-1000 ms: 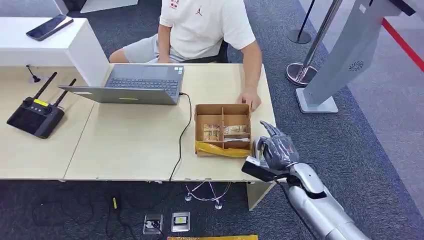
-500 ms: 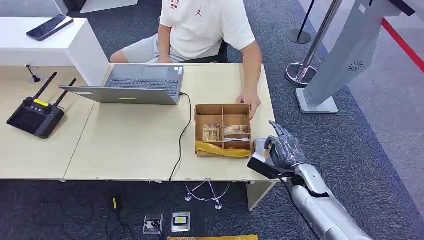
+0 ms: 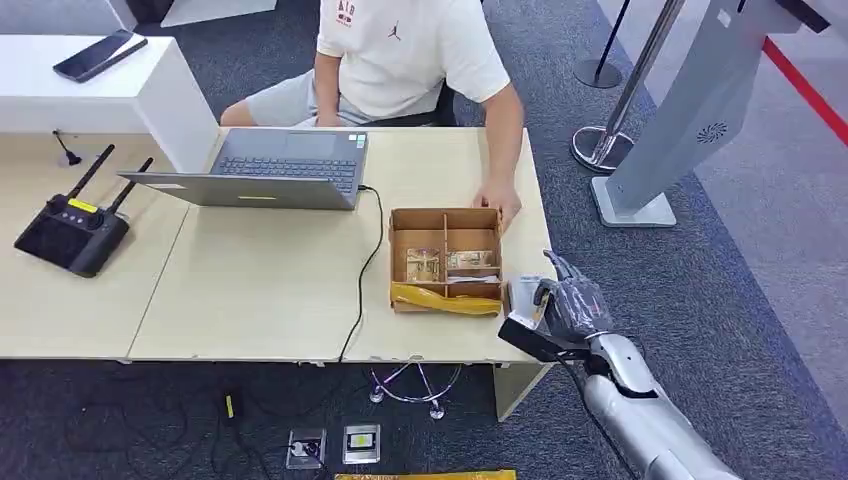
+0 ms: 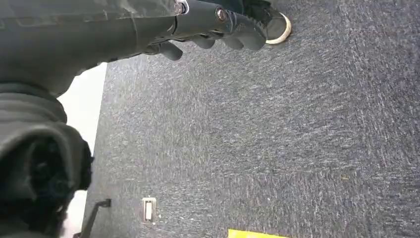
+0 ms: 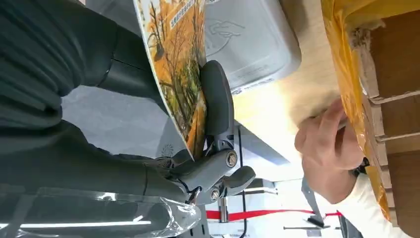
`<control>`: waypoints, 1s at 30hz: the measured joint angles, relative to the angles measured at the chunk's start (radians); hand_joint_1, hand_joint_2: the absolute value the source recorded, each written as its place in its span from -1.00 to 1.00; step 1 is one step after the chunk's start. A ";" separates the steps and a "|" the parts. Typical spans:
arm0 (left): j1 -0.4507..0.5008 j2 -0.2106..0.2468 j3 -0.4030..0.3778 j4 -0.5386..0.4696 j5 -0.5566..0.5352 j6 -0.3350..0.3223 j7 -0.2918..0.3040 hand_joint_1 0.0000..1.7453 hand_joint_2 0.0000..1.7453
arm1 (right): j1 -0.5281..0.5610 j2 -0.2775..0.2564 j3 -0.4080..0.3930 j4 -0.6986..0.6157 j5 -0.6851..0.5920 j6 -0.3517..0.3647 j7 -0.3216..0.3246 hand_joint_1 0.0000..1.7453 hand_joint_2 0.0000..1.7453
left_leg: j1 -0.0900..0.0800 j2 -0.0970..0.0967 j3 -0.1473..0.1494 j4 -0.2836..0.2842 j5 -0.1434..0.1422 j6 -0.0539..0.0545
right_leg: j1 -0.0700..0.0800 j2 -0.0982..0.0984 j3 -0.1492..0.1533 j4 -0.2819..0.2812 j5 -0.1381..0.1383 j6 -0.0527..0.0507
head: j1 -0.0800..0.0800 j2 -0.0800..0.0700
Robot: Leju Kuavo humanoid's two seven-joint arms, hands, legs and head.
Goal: Pass the card to the sensor for recognition and then transmit it.
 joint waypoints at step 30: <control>0.000 -0.011 -0.001 0.000 -0.009 0.013 -0.023 -1.00 -1.00 | -0.237 0.005 -0.056 -0.040 0.008 0.047 -0.034 1.00 1.00 | 0.000 0.002 0.000 0.000 0.000 0.000 | 0.000 0.002 0.000 0.000 0.001 0.001 | 0.000 0.000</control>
